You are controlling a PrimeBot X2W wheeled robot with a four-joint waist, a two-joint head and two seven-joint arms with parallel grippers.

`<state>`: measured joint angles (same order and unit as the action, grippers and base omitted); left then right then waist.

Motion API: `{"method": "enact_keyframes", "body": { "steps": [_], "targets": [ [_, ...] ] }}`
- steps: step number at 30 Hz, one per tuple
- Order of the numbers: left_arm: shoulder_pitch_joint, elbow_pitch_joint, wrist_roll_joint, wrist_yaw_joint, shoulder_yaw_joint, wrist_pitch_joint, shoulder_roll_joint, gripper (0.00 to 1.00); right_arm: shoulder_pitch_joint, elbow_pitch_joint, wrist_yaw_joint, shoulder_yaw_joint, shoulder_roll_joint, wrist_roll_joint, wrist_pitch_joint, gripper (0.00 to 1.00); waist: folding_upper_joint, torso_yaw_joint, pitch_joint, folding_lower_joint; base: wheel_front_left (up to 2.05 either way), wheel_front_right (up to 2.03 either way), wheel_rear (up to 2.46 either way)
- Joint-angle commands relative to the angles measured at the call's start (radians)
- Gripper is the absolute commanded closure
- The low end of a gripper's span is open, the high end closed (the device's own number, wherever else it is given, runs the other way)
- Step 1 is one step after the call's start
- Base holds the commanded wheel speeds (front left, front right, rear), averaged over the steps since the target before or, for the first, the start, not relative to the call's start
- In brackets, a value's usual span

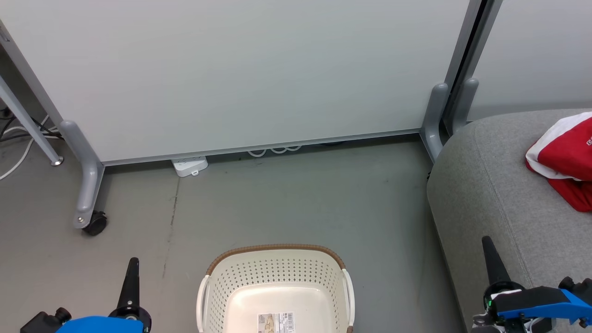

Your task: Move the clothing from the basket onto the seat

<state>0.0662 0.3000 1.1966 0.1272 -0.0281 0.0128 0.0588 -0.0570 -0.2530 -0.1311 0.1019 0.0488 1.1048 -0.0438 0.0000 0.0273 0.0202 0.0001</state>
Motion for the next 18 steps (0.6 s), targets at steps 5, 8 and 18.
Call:
{"method": "enact_keyframes", "body": {
  "steps": [5, 8, 18],
  "targets": [
    [0.027, -0.017, 0.059, 0.004, -0.016, -0.018, 0.005, 1.00, -0.025, 0.012, 0.000, 0.003, 0.002, 0.073, -0.010, 1.00, 0.0000, -0.003, -0.002, -0.0001, 0.00, 0.00, 0.00],
    [0.028, -0.019, 0.077, 0.004, -0.019, -0.023, 0.004, 1.00, -0.026, 0.011, 0.000, 0.004, 0.002, 0.094, -0.013, 1.00, 0.0000, -0.004, -0.002, -0.0001, 0.00, 0.00, 0.00],
    [0.033, -0.029, 0.159, 0.004, -0.033, -0.047, 0.003, 1.00, -0.033, 0.011, 0.000, 0.006, 0.002, 0.193, -0.026, 1.00, 0.0000, -0.008, -0.005, -0.0001, 0.00, 0.00, 0.00]
  ]
}}
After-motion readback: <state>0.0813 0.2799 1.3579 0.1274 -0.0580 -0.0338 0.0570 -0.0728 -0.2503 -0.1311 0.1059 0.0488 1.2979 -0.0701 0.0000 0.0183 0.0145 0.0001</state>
